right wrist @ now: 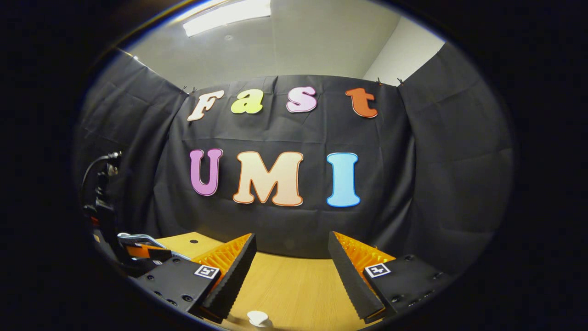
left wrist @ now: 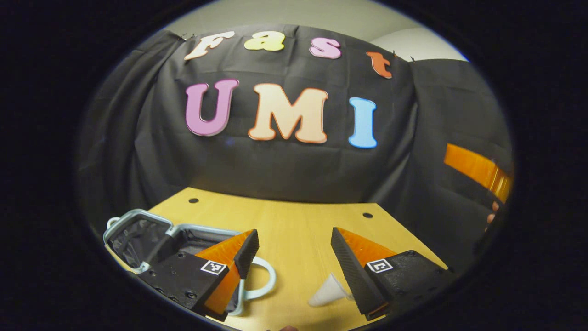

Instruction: First open the suitcase, pack the skin care products into it, and then close the suitcase.

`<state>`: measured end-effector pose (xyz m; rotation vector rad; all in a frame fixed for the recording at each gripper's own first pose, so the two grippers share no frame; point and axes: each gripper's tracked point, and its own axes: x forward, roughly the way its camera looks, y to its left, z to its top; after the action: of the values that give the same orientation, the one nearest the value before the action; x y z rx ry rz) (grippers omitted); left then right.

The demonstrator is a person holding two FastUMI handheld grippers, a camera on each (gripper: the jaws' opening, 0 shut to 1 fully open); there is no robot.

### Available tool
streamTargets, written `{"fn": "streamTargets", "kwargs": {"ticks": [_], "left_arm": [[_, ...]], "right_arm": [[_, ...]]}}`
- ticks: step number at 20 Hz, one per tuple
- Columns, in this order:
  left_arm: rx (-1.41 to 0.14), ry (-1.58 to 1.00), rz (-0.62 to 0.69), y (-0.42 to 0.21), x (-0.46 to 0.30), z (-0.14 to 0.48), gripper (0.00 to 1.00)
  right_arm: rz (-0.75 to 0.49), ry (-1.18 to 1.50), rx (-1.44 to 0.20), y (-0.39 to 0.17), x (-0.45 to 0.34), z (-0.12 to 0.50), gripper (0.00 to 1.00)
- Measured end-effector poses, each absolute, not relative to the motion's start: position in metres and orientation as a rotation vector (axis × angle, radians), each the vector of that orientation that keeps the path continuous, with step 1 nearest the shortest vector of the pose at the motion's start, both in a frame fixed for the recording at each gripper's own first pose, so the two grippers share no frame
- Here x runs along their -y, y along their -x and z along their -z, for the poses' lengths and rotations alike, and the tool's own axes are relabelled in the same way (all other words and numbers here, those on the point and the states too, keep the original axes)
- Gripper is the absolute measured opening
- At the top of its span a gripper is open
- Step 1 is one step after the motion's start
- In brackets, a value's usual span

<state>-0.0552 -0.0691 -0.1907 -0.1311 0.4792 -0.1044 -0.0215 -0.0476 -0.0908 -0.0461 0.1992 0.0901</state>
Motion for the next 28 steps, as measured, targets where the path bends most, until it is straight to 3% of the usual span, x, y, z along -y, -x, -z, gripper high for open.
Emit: {"fn": "streamTargets", "kwargs": {"ticks": [10, 13, 17, 19, 21, 28], "left_arm": [[-0.68, 0.139, 0.178, 0.089, 0.11, 0.282, 0.95], [-0.752, 0.126, 0.195, 0.099, 0.113, 0.313, 0.83], [-0.833, 0.11, 0.216, 0.113, 0.116, 0.341, 0.43], [-0.821, 0.124, 0.251, 0.11, 0.121, 0.336, 0.32], [-0.815, 0.117, 0.258, 0.109, 0.116, 0.327, 0.26], [-0.744, 0.102, 0.234, 0.093, 0.094, 0.269, 0.28]], "right_arm": [[-0.099, 0.066, -0.258, 0.034, 0.049, 0.112, 0.98], [-0.11, 0.071, -0.288, 0.039, 0.043, 0.125, 0.98], [-0.13, 0.077, -0.317, 0.044, 0.034, 0.142, 0.98], [-0.146, 0.082, -0.331, 0.046, 0.029, 0.153, 0.98], [-0.162, 0.089, -0.356, 0.049, 0.024, 0.171, 0.98], [-0.224, 0.067, -0.52, 0.072, 0.005, 0.262, 0.99]]}}
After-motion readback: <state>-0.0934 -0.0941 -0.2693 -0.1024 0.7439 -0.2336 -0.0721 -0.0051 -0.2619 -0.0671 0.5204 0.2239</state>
